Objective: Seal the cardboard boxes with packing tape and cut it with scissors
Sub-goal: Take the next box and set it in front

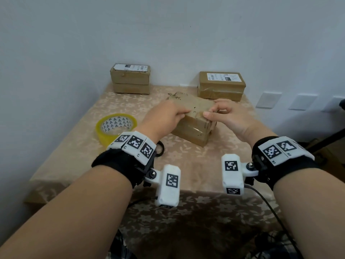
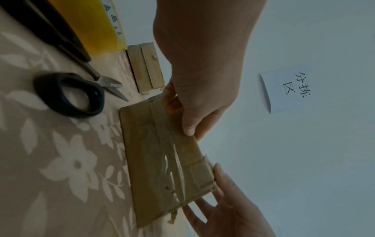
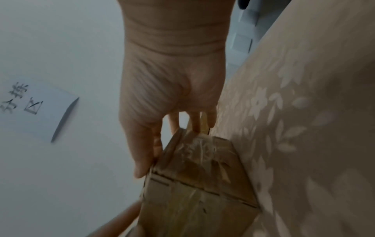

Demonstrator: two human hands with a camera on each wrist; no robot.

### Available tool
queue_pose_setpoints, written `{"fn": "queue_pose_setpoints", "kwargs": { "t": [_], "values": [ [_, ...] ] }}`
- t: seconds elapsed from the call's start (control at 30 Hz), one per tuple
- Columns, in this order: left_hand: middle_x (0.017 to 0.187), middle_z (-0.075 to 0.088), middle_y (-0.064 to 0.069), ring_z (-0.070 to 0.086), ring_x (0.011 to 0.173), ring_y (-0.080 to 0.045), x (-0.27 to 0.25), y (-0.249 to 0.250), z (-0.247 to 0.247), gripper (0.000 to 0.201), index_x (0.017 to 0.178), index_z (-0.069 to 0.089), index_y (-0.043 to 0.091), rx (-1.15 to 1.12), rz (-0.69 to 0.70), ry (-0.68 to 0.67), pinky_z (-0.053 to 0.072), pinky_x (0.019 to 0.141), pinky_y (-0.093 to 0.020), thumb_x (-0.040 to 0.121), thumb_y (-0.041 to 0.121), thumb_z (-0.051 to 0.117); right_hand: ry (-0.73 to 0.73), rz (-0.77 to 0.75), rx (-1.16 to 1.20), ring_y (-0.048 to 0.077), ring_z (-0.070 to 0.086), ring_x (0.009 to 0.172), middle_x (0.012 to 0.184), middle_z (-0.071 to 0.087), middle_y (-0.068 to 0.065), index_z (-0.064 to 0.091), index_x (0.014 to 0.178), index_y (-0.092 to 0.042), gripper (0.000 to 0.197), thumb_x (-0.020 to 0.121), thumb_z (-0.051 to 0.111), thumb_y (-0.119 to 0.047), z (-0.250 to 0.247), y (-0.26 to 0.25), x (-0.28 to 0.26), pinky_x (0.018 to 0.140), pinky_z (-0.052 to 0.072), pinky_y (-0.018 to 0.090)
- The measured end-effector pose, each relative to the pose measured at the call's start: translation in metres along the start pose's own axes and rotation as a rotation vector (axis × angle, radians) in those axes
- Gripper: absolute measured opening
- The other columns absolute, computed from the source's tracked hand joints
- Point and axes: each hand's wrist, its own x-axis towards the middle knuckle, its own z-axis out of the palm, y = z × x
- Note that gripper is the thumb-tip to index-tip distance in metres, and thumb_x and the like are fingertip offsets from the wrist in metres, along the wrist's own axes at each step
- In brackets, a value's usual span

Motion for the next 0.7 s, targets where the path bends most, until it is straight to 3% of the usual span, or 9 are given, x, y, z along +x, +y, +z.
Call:
{"fn": "queue_pose_setpoints", "kwargs": {
  "t": [0.07, 0.1, 0.17, 0.27, 0.33, 0.43, 0.57, 0.63, 0.7],
  "values": [
    [0.125, 0.06, -0.002, 0.052, 0.114, -0.019, 0.001, -0.007, 0.004, 0.035, 0.13, 0.056, 0.025, -0.052, -0.026, -0.013, 0.041, 0.098, -0.034, 0.096, 0.028, 0.05, 0.045, 0.031, -0.062, 0.025, 0.053, 0.112, 0.121, 0.052, 0.008, 0.067, 0.066, -0.027, 0.03, 0.062, 0.082, -0.052, 0.008, 0.0, 0.004, 0.099, 0.044, 0.042],
    [0.126, 0.058, -0.004, 0.052, 0.114, -0.019, 0.002, -0.01, 0.007, 0.039, 0.132, 0.054, 0.025, -0.089, -0.042, -0.028, 0.041, 0.1, -0.036, 0.095, 0.033, 0.051, 0.068, 0.035, -0.081, 0.027, 0.053, 0.111, 0.121, 0.051, 0.009, 0.064, 0.073, -0.026, 0.038, 0.06, 0.081, -0.058, 0.013, 0.0, 0.006, 0.094, 0.045, 0.042],
    [0.124, 0.054, -0.007, 0.052, 0.11, -0.019, 0.003, -0.013, 0.011, 0.045, 0.137, 0.047, 0.025, -0.193, -0.079, -0.057, 0.042, 0.1, -0.035, 0.093, 0.038, 0.051, 0.132, 0.078, -0.135, 0.024, 0.053, 0.107, 0.123, 0.044, 0.007, 0.053, 0.088, -0.024, 0.045, 0.068, 0.077, -0.056, 0.024, 0.0, 0.011, 0.088, 0.046, 0.036],
    [0.116, 0.052, -0.004, 0.051, 0.105, -0.016, 0.001, -0.012, 0.012, 0.05, 0.14, 0.042, 0.02, -0.277, -0.123, -0.024, 0.042, 0.093, -0.027, 0.094, 0.034, 0.053, 0.233, 0.162, -0.282, 0.027, 0.046, 0.115, 0.128, 0.034, 0.007, 0.043, 0.102, -0.022, 0.052, 0.074, 0.07, -0.057, 0.036, -0.003, 0.017, 0.097, 0.043, 0.039],
    [0.114, 0.053, -0.004, 0.052, 0.108, -0.017, 0.001, -0.01, 0.011, 0.049, 0.14, 0.041, 0.017, -0.333, -0.143, 0.014, 0.042, 0.095, -0.028, 0.095, 0.029, 0.053, 0.275, 0.193, -0.337, 0.03, 0.038, 0.121, 0.133, 0.029, 0.009, 0.043, 0.112, -0.02, 0.055, 0.078, 0.066, -0.057, 0.042, -0.009, 0.018, 0.098, 0.037, 0.036],
    [0.133, 0.052, -0.004, 0.047, 0.124, -0.015, -0.002, -0.007, 0.006, 0.049, 0.142, 0.036, 0.014, -0.403, -0.143, -0.041, 0.036, 0.103, -0.026, 0.096, 0.025, 0.051, 0.263, 0.203, -0.4, 0.034, 0.024, 0.132, 0.143, 0.023, 0.013, 0.039, 0.131, -0.021, 0.066, 0.083, 0.057, -0.061, 0.05, -0.017, 0.015, 0.103, 0.029, 0.043],
    [0.139, 0.048, -0.004, 0.043, 0.128, -0.017, -0.009, -0.02, -0.014, 0.045, 0.138, 0.042, 0.015, -0.129, -0.136, -0.05, 0.033, 0.104, -0.028, 0.096, 0.031, 0.05, 0.154, 0.099, -0.597, 0.038, -0.001, 0.144, 0.158, 0.006, 0.013, 0.03, 0.145, -0.037, 0.073, 0.082, 0.046, -0.071, 0.057, -0.017, 0.012, 0.114, 0.011, 0.06],
    [0.129, 0.048, -0.006, 0.045, 0.12, -0.025, -0.018, -0.032, -0.026, 0.045, 0.128, 0.047, 0.018, 0.088, -0.222, 0.021, 0.038, 0.1, -0.036, 0.09, 0.042, 0.056, 0.117, 0.057, -0.709, 0.038, 0.001, 0.144, 0.158, 0.01, 0.011, 0.031, 0.144, -0.038, 0.068, 0.085, 0.047, -0.067, 0.06, -0.014, 0.012, 0.113, 0.011, 0.061],
    [0.121, 0.046, -0.01, 0.043, 0.114, -0.03, -0.027, -0.045, -0.035, 0.056, 0.119, 0.046, 0.013, 0.251, -0.346, -0.02, 0.041, 0.095, -0.041, 0.082, 0.052, 0.061, 0.121, 0.042, -0.773, 0.039, 0.004, 0.144, 0.156, 0.016, 0.011, 0.032, 0.144, -0.037, 0.067, 0.086, 0.047, -0.066, 0.062, -0.012, 0.013, 0.112, 0.01, 0.064]
  ]
}}
